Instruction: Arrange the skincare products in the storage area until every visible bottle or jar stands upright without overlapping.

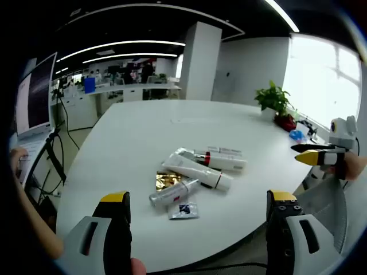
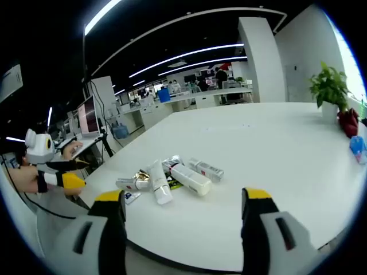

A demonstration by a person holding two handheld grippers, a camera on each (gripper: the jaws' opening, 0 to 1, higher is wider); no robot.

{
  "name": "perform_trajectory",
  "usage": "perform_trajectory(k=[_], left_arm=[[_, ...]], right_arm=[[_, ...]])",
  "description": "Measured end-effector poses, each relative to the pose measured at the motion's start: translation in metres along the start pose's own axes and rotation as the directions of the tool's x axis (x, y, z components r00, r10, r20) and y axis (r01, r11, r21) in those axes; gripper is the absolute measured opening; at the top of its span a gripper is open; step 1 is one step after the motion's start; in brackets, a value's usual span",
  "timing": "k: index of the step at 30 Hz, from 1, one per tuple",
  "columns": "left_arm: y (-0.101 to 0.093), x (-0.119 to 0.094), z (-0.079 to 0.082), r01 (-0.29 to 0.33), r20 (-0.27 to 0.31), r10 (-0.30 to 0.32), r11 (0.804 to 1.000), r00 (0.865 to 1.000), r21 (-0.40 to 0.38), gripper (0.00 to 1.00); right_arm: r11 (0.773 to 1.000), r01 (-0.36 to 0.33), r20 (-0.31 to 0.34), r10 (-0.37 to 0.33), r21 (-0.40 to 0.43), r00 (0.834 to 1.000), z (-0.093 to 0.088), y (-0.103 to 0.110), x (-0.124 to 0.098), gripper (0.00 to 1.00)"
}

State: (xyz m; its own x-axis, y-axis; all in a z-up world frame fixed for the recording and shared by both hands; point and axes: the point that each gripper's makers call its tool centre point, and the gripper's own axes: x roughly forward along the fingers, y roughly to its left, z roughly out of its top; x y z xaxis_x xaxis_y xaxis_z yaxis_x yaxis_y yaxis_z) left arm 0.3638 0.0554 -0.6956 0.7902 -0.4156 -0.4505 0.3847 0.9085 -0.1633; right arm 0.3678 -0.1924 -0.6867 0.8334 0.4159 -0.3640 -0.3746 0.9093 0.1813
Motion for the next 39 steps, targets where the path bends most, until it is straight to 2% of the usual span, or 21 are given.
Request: perform_trajectory(k=[27,34,39], left_arm=[[-0.001,0.0,0.0,0.007,0.002,-0.007,1.0,1.0,0.004,0.97],[-0.001,0.0,0.001,0.009,0.0,-0.009,1.0,1.0,0.0,0.97],[0.0,0.0,0.0,0.008,-0.004,-0.008,1.0,1.0,0.004,0.97]], right_arm=[[1.0,0.004,-0.02,-0.004,-0.008,1.0,-0.003,-0.002,0.001,0.83],[0.999,-0.02,-0.066,0.018,-0.035,0.998,-0.009,0.006,0.005,0.83],[0.999,-0.027,-0.101,0.024,-0.024,0.995,-0.013,0.008,0.007,0.83]])
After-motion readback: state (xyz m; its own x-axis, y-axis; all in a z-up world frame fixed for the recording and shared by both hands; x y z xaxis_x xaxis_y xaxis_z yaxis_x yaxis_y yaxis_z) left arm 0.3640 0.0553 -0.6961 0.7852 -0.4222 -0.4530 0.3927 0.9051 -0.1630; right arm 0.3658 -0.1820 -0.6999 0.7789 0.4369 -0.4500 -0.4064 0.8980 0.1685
